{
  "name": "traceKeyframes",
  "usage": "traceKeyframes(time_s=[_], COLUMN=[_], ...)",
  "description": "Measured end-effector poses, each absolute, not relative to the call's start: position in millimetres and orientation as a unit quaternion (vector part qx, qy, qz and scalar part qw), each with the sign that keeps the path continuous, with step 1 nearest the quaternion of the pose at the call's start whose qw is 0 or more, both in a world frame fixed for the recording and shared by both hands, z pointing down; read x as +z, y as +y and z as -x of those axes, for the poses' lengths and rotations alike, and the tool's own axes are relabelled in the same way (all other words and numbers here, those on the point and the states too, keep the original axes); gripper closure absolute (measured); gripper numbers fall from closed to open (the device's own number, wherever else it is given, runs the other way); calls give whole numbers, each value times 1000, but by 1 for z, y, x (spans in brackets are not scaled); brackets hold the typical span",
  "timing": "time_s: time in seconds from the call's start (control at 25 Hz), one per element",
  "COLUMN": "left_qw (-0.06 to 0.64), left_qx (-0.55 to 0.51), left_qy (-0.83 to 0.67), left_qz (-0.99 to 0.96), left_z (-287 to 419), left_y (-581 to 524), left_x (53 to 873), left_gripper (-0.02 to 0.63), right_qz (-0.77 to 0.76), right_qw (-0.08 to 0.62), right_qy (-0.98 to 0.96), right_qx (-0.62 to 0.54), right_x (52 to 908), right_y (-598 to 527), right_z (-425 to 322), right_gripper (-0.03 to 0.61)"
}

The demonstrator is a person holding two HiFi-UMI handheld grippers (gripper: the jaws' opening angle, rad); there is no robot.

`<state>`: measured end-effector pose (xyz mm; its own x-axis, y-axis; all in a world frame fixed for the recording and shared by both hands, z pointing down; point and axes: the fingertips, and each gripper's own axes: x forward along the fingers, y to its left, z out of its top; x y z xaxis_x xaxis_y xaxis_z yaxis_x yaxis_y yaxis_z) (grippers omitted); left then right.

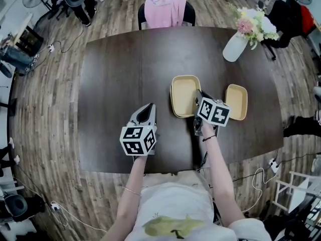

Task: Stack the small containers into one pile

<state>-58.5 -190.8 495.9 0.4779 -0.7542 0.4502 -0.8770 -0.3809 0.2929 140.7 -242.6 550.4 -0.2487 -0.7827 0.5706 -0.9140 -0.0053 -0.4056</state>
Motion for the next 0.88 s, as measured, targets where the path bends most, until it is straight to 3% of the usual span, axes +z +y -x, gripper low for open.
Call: traceKeyframes(time_s=[0.88], left_qw=[260], left_qx=[128], left_qy=[-506], left_qz=[-812], left_z=[47], left_y=[-184], left_x=[504], left_gripper=[589], right_qz=[-578], right_qw=[166], right_qy=[-728], right_qx=[328], right_x=[574], right_y=[-241], right_z=[-125], right_gripper=[534])
